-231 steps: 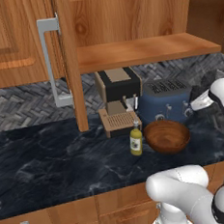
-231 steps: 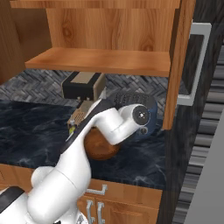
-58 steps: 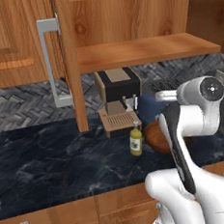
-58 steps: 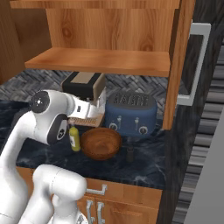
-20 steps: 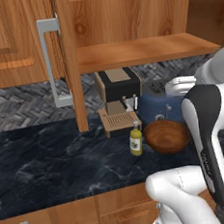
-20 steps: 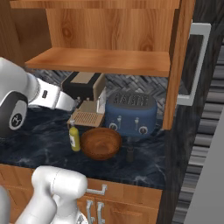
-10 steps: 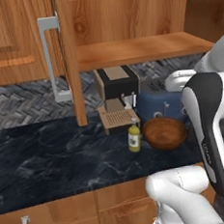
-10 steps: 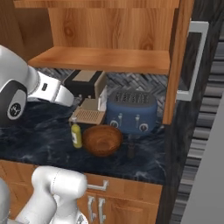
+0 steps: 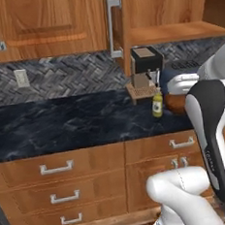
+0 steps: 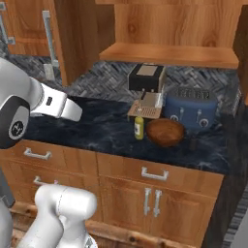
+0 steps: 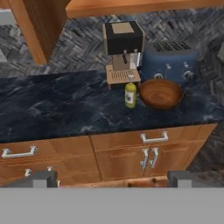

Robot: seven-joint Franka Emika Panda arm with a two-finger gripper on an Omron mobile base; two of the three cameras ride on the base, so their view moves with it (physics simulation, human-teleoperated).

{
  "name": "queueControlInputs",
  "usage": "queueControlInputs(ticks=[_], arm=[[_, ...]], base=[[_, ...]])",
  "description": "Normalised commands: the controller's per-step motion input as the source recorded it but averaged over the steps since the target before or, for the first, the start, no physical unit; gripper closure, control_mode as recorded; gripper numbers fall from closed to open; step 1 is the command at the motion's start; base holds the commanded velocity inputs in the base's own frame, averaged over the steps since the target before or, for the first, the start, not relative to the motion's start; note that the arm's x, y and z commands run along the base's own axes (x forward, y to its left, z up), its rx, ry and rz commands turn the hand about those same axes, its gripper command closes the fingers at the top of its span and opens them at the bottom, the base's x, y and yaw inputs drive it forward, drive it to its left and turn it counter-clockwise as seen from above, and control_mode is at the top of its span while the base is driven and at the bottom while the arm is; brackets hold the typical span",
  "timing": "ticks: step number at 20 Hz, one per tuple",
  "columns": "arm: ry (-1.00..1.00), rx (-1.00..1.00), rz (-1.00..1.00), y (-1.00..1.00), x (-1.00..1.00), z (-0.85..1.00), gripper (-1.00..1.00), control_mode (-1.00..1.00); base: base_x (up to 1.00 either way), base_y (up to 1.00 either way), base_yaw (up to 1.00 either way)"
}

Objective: Retrieve the bottle and the shaker from the cabinet and place them next to the mixing bowl on the counter. Then add garlic from the fridge to the mixing bowl.

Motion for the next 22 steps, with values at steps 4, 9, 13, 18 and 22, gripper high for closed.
queueControlInputs(ticks=[4, 9, 13, 18, 22], arm=[[0.00, 0.00, 0.00, 0.00, 0.00, 0.00, -1.00, 1.00], [0.00, 0.00, 0.00, 0.00, 0.00, 0.00, -1.00, 1.00], [0.00, 0.00, 0.00, 0.00, 0.00, 0.00, -1.00, 1.00], [0.00, 0.00, 0.00, 0.00, 0.00, 0.00, -1.00, 1.00], [0.00, 0.00, 0.00, 0.00, 0.00, 0.00, -1.00, 1.00]], base=[[-0.04, 0.63, 0.39], [0.00, 0.57, 0.54], [0.00, 0.51, 0.77], [0.00, 0.59, 0.88], [0.00, 0.38, 0.99]])
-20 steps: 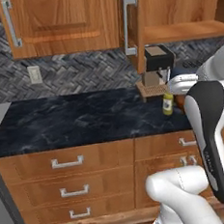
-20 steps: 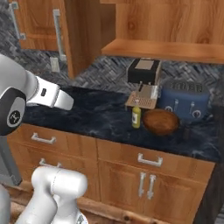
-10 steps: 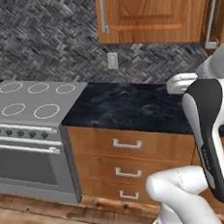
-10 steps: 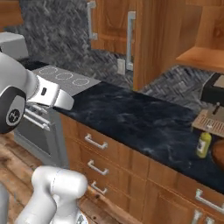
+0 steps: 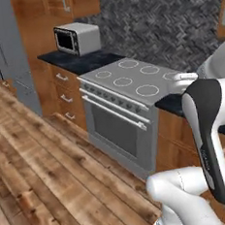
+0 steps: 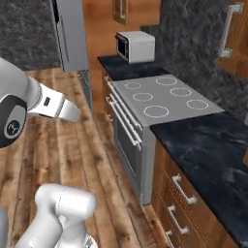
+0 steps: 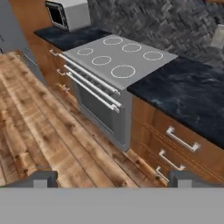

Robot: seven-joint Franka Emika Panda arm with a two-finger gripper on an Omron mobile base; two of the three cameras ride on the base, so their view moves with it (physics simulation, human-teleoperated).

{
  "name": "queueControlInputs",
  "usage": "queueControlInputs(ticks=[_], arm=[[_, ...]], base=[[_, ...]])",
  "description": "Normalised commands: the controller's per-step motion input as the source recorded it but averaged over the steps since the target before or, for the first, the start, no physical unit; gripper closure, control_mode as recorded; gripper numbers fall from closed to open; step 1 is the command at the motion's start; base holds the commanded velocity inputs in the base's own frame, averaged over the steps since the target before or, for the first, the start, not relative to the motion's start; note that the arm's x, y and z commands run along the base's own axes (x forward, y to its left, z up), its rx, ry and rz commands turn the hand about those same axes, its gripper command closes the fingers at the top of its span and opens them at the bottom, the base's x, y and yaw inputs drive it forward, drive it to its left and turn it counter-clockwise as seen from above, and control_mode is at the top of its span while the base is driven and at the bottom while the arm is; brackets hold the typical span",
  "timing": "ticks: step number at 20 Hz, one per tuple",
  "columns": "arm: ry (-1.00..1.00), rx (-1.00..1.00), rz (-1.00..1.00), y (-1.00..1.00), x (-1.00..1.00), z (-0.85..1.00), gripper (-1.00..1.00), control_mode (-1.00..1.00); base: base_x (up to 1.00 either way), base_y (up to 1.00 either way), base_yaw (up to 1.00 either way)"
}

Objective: Retrieve the bottle and the shaker from the cabinet and place them next to the mixing bowl on the counter. Then add garlic from the fridge to the mixing bowl.

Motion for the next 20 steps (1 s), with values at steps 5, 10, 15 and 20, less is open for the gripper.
queueControlInputs(ticks=[5, 10, 15, 20], arm=[[0.00, 0.00, 0.00, 0.00, 0.00, 0.00, -1.00, 1.00], [0.00, 0.00, 0.00, 0.00, 0.00, 0.00, -1.00, 1.00], [0.00, 0.00, 0.00, 0.00, 0.00, 0.00, -1.00, 1.00], [0.00, 0.00, 0.00, 0.00, 0.00, 0.00, -1.00, 1.00]], base=[[0.10, 0.29, 0.97], [0.97, 0.35, 0.31], [1.00, 0.78, 0.01], [1.00, 0.96, -0.01]])
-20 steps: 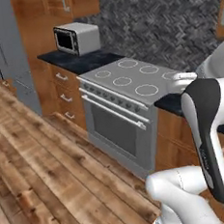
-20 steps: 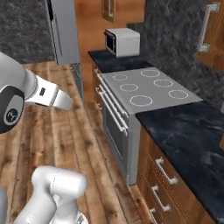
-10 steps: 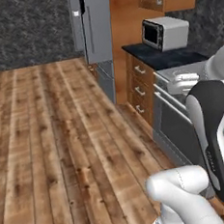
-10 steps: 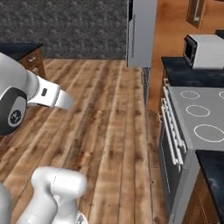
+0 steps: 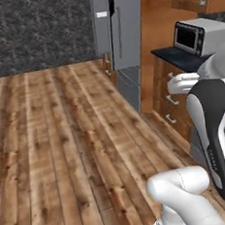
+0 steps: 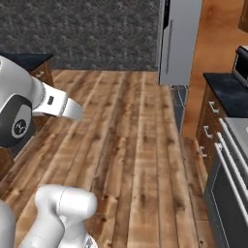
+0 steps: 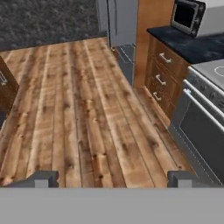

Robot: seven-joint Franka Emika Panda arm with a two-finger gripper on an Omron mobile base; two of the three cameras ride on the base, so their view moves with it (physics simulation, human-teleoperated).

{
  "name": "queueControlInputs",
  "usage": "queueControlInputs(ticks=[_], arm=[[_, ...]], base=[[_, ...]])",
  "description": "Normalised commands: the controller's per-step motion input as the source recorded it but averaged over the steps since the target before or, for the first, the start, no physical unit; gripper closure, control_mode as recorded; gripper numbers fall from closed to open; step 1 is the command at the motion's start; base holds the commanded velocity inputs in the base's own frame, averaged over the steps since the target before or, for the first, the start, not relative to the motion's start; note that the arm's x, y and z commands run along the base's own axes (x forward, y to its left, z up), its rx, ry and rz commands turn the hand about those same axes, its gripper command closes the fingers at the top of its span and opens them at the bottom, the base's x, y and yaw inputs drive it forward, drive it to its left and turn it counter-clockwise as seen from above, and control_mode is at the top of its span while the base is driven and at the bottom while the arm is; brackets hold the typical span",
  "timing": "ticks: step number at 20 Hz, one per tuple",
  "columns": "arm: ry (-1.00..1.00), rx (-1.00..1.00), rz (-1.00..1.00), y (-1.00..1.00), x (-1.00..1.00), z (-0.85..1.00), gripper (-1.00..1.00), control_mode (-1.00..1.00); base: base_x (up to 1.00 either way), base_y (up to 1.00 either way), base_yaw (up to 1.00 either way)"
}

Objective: Retrieve the bottle and the shaker from the cabinet and place them next to the mixing bowl on the counter. Then add garlic from the fridge to the mixing bowl.

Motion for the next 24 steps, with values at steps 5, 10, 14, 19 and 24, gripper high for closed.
queueControlInputs(ticks=[5, 10, 14, 19, 24], arm=[[0.00, 0.00, 0.00, 0.00, 0.00, 0.00, -1.00, 1.00], [0.00, 0.00, 0.00, 0.00, 0.00, 0.00, -1.00, 1.00], [0.00, 0.00, 0.00, 0.00, 0.00, 0.00, -1.00, 1.00], [0.00, 0.00, 0.00, 0.00, 0.00, 0.00, -1.00, 1.00], [0.00, 0.00, 0.00, 0.00, 0.00, 0.00, -1.00, 1.00]], base=[[1.00, 0.97, -0.20], [1.00, 0.97, -0.27], [1.00, 0.84, -0.28], [1.00, 0.71, -0.21], [1.00, 0.45, -0.11]])
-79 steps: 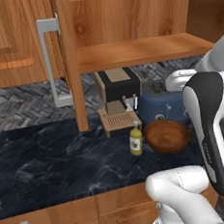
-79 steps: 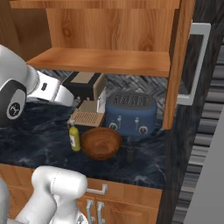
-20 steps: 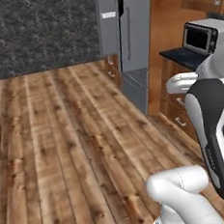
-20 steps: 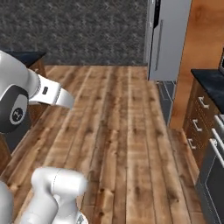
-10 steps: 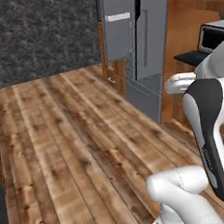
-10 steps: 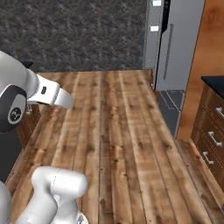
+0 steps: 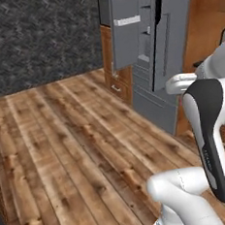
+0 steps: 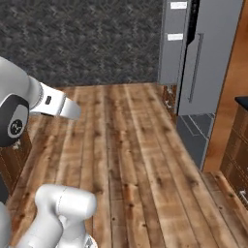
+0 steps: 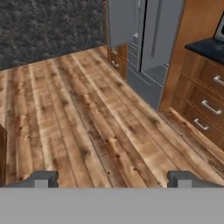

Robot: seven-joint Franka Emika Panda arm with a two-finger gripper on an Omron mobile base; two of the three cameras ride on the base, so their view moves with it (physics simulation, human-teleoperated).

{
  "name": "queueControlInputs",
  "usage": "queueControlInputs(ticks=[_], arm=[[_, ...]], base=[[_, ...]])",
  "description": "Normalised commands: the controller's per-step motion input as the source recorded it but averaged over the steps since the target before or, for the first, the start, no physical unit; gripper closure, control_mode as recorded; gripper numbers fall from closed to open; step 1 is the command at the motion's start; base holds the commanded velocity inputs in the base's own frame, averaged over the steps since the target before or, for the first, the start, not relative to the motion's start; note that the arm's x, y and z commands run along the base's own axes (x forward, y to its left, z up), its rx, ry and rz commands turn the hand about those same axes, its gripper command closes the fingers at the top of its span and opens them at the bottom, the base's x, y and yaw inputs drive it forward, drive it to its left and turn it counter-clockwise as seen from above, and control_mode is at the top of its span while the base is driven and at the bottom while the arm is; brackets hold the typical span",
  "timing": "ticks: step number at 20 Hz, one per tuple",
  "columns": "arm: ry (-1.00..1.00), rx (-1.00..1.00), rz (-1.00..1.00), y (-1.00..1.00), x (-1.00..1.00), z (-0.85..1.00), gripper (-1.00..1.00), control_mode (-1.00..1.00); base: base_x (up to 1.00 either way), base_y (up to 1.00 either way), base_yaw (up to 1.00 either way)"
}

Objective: Retrieve the bottle and the shaker from the cabinet and place them next to the mixing bowl on the counter. Then add garlic from the fridge to the mixing bowl.

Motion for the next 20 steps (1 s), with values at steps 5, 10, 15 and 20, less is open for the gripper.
queueControlInputs(ticks=[5, 10, 15, 20], arm=[[0.00, 0.00, 0.00, 0.00, 0.00, 0.00, -1.00, 1.00], [0.00, 0.00, 0.00, 0.00, 0.00, 0.00, -1.00, 1.00], [0.00, 0.00, 0.00, 0.00, 0.00, 0.00, -1.00, 1.00], [0.00, 0.00, 0.00, 0.00, 0.00, 0.00, -1.00, 1.00]], base=[[1.00, 0.44, -0.12], [1.00, 0.40, -0.13], [1.00, 0.36, -0.33], [0.96, 0.56, -0.61]])
